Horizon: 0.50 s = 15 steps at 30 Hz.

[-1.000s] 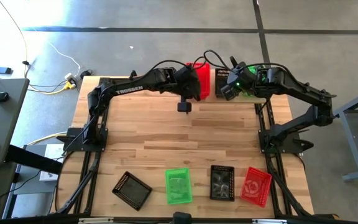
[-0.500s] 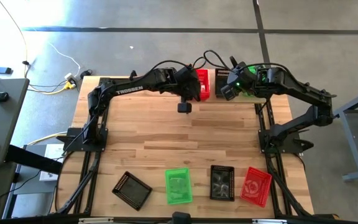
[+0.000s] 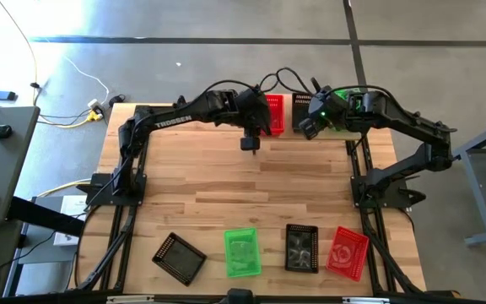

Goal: Stack baskets on shelf by color
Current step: Stack the top red basket on top of the other red basket on the shelf, then stack the right black basket on top of the other black basket on the shelf

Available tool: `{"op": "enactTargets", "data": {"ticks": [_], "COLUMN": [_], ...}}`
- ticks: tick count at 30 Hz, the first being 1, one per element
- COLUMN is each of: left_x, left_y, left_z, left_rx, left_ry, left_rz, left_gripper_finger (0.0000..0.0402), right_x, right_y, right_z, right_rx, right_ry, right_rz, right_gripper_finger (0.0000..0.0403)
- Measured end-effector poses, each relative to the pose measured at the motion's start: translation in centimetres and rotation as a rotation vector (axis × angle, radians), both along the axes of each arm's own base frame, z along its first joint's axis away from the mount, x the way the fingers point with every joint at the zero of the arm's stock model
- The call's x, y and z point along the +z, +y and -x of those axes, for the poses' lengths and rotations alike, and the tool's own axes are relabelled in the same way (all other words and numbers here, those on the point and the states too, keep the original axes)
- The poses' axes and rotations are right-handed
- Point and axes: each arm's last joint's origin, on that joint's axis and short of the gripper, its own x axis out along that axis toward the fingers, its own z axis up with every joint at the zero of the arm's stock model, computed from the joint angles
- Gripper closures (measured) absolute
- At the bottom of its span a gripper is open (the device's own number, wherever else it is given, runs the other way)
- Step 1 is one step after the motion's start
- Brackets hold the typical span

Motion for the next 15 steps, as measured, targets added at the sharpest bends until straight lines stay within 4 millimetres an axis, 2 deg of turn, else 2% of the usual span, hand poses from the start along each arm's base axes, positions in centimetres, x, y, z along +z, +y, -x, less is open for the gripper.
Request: {"op": "enactTargets", "data": {"ticks": [9, 15], "left_x": [4.8, 5.2], "left_y": [-0.8, -1.5], "left_z": [2.2, 3.8], "left_rx": [0.052, 0.096], "left_ry": [0.015, 0.051], "left_rz": [-0.002, 0.161], "left_gripper_finger": [0.0264, 0.0264], "right_x": [-0.2, -0.2], "right_y": [0.3, 0.5], "right_z": [-0.2, -0.3], "right_rx": [0.091, 0.144], "right_ry": [-0.010, -0.017], "right_rz": [-0.103, -0.160], "right_gripper_finger": [0.0324, 0.0324]}}
